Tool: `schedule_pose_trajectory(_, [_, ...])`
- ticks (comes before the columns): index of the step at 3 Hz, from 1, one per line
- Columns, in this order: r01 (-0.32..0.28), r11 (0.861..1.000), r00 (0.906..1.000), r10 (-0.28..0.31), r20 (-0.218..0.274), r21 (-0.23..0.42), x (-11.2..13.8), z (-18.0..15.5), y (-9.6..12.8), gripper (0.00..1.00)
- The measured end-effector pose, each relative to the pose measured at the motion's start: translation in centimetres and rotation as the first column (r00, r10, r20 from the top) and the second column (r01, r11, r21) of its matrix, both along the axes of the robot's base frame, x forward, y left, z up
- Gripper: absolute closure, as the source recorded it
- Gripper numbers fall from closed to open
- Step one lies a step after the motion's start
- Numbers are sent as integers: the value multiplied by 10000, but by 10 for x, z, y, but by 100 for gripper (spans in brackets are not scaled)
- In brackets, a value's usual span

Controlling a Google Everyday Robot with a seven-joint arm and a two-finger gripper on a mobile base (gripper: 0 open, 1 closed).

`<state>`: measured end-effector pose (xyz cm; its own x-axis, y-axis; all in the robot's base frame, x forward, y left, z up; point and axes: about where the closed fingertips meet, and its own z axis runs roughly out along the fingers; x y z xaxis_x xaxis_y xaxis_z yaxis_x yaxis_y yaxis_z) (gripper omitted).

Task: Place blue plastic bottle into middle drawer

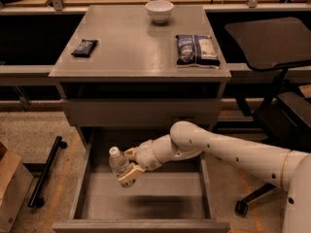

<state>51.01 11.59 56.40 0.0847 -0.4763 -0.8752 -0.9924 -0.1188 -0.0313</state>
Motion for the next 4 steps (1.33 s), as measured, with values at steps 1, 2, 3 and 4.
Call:
schedule_pose_trajectory(1, [-109,9988,9999,114,-100,469,-3,-16,11,100])
schedule_pose_trajectory(2, [-106,9949,9999,117,-100,1008,-8,-38,24,100])
schedule_pose_trajectory(3, [18,9898,10000,-14,-26,1422,-14,-61,35,100])
schedule_pose_trajectory(4, [229,9868,9997,-224,-51,1603,-15,-82,43,100])
